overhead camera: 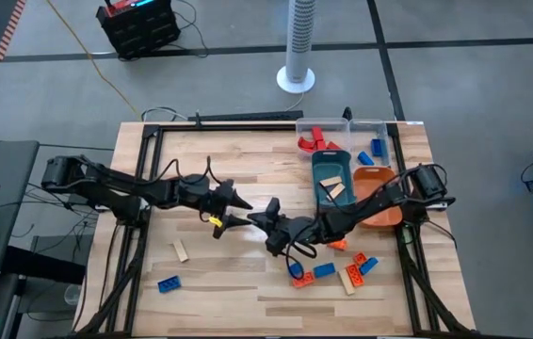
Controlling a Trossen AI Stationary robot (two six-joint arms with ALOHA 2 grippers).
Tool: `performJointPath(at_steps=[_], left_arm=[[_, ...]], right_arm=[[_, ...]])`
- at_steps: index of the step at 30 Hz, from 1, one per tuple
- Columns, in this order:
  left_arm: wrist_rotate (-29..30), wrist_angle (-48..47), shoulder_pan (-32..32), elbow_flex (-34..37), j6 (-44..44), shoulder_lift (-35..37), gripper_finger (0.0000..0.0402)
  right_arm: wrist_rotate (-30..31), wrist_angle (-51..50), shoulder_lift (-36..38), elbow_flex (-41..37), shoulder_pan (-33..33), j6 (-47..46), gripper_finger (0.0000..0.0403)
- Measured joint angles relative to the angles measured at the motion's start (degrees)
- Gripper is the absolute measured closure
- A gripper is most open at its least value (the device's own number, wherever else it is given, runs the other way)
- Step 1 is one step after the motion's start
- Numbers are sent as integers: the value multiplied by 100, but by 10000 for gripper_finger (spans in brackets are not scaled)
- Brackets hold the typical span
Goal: Sort blocks
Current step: Put the brown block into the blue bin
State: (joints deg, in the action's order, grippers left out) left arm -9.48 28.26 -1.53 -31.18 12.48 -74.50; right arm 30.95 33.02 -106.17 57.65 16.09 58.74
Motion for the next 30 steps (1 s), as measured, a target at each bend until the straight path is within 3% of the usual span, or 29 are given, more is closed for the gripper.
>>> performJointPath(at_steps=[5, 11, 14, 17, 23, 27, 30], left_arm=[[14, -211, -108, 0, -203, 181, 102], [145, -936, -119, 1, -342, 781, 83], [273, -1437, -92, 0, -232, 1112, 84], [708, -2112, 45, 2, -215, 1503, 88], [2112, -3512, 225, 2, -62, 2132, 98], [2378, -4420, 21, 2, 80, 2213, 103], [2403, -4787, -205, 2, 91, 2090, 107]], right_arm=[[697, -499, 11, 5, 161, -306, 354], [2086, -1994, 127, 4, 422, -1339, 355], [2723, -3129, 525, 4, 510, -2361, 355], [2892, -4589, 1143, 4, 532, -3983, 355], [2578, -7024, 2368, 7, 214, -7703, 355], [1345, -8176, 2819, 7, -393, -9804, 355], [428, -8942, 2868, 4, -938, -10565, 355]])
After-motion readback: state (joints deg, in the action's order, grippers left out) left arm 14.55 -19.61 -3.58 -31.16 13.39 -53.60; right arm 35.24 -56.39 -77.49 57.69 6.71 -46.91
